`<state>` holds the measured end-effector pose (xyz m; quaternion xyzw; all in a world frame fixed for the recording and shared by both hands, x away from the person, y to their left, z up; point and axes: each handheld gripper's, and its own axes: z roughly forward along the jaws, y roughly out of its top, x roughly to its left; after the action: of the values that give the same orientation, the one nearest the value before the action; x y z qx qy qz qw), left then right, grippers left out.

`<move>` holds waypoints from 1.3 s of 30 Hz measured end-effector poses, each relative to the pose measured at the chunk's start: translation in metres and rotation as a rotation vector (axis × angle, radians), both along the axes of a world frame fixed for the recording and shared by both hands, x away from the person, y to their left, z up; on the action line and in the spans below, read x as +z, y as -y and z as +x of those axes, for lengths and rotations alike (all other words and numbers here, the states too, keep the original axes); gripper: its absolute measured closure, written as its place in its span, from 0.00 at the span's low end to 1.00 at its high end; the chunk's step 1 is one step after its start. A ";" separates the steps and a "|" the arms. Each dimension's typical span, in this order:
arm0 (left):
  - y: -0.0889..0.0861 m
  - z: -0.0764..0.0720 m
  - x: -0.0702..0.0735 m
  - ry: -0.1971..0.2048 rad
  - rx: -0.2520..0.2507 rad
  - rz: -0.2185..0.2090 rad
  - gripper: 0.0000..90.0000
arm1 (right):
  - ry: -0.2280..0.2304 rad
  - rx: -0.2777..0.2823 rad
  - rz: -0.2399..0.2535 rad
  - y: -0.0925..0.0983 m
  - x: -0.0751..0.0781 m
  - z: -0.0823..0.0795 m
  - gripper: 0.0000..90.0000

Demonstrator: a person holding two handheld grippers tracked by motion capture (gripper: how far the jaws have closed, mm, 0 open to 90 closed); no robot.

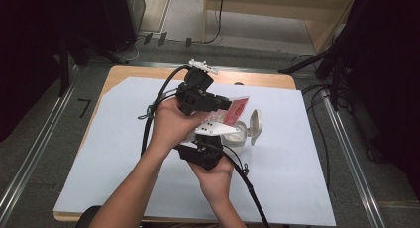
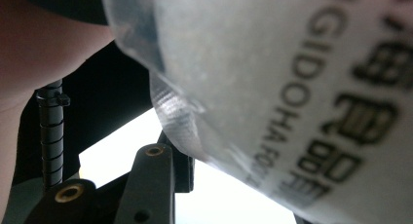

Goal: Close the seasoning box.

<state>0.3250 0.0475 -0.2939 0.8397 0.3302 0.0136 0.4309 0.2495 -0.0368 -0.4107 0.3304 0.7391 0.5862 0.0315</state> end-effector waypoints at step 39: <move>0.001 -0.001 0.000 -0.001 -0.004 -0.003 0.89 | 0.011 -0.005 -0.001 0.000 -0.001 -0.002 0.71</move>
<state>0.3237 0.0469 -0.2941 0.8397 0.3290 0.0117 0.4319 0.2470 -0.0368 -0.4112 0.3288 0.7383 0.5877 0.0373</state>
